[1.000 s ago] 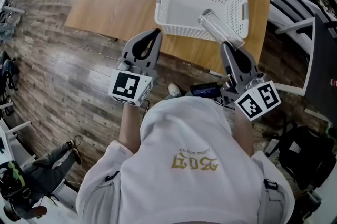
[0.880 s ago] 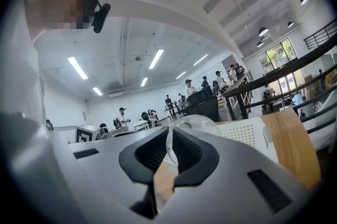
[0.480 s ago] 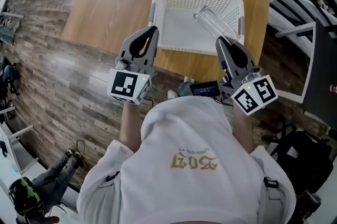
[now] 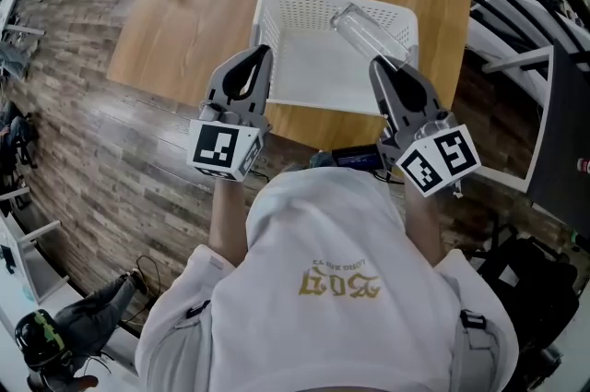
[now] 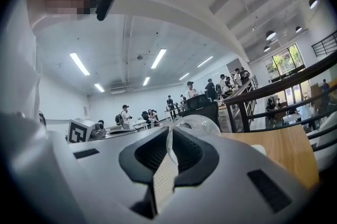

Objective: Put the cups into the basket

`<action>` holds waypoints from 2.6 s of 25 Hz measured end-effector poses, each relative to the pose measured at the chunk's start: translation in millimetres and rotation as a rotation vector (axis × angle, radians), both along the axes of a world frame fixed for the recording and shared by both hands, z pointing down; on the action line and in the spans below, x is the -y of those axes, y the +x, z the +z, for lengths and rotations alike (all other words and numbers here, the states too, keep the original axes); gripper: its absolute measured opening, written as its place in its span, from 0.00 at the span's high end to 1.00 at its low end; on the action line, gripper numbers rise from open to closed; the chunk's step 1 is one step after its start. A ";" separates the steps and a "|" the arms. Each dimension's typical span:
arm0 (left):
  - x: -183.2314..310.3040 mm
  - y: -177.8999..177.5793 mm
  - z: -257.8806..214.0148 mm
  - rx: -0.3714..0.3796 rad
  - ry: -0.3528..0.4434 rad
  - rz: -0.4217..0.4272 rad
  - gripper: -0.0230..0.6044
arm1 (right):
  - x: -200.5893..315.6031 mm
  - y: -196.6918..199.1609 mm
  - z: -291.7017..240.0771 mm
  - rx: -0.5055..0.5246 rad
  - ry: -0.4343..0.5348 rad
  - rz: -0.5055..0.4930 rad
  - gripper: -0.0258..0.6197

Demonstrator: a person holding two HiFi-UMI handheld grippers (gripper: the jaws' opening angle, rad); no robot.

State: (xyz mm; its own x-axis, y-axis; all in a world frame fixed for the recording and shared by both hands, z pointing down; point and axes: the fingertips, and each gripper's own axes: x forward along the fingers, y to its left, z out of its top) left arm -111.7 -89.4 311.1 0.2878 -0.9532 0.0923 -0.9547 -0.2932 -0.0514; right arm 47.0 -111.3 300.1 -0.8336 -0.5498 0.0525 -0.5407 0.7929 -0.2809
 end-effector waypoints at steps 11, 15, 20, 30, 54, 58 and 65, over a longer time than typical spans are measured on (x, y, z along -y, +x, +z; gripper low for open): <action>28.1 -8.2 1.8 -0.001 -0.017 0.046 0.95 | 16.3 -12.5 10.9 -0.033 -0.023 0.001 0.92; 45.5 -7.8 7.1 0.009 -0.054 0.116 0.95 | 23.0 -19.5 21.2 -0.079 -0.046 0.012 0.92; 63.3 -8.8 14.9 0.016 -0.085 0.164 0.95 | 32.7 -21.5 33.5 -0.143 -0.069 0.032 0.92; 71.4 11.7 62.2 0.139 -0.239 0.304 0.95 | 34.4 -17.4 62.8 -0.291 -0.130 0.036 0.92; 70.6 43.1 129.6 0.455 -0.479 0.497 0.95 | 37.4 -23.6 131.0 -0.513 -0.252 -0.032 0.92; 73.4 48.1 137.3 0.512 -0.516 0.522 0.95 | 41.0 -23.7 137.9 -0.564 -0.255 -0.051 0.92; 77.2 59.2 156.5 0.616 -0.555 0.597 0.95 | 49.5 -28.7 155.4 -0.677 -0.248 -0.102 0.92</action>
